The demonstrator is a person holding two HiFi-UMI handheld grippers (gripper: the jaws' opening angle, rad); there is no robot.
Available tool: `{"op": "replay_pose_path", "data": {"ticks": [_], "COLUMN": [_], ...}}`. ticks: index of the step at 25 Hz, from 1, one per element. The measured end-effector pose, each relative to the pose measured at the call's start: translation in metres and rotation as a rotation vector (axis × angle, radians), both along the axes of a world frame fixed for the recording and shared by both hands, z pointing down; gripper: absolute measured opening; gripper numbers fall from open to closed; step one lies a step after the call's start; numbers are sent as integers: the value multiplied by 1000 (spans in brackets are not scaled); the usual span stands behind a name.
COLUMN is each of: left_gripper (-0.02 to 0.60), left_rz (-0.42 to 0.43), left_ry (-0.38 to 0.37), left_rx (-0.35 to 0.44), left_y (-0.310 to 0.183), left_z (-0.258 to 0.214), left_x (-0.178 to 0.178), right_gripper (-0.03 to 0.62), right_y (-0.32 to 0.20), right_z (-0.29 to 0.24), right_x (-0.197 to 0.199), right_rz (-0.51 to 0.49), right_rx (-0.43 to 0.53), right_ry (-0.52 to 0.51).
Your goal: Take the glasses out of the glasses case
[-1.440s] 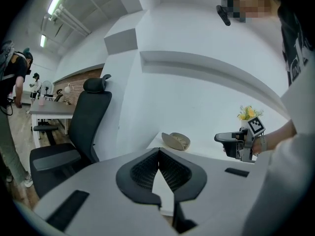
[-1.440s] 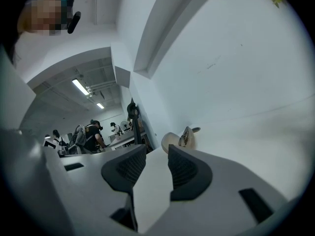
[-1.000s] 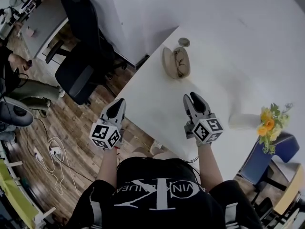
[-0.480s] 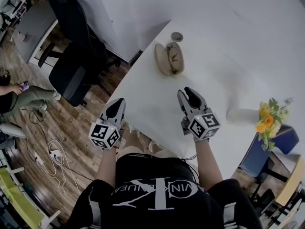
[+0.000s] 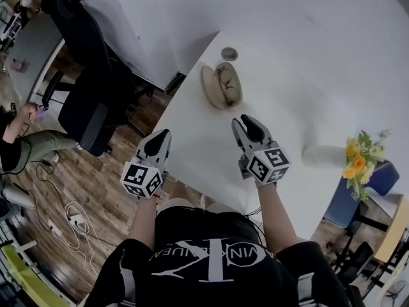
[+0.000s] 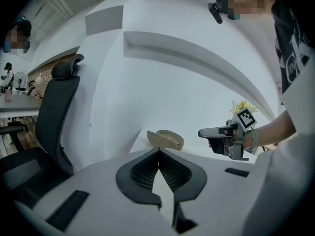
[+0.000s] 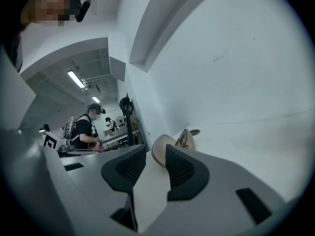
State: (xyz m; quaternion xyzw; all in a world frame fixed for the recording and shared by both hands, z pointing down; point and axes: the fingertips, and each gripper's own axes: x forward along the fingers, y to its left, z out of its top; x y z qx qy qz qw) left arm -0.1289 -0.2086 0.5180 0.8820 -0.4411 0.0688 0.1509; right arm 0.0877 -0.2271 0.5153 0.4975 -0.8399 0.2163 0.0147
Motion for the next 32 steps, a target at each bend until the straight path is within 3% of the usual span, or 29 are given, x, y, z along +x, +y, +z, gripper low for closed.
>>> {"op": "replay_pose_path", "data": {"ticks": [15, 26, 32], "left_gripper": [15, 15, 15], "left_rz": [82, 129, 148], "left_ry": [10, 25, 32], "left_rx": [-28, -33, -41], "left_y": [-51, -82, -95], "left_z": [14, 25, 30], "left_x": [-7, -1, 6], "right_gripper": [126, 126, 121], "right_y": [-60, -92, -103], "right_z": [24, 51, 67], "right_x": [-19, -29, -30], "right_rz": [55, 53, 40], "right_rx": [-84, -185, -251], "right_ry": [86, 249, 403]}}
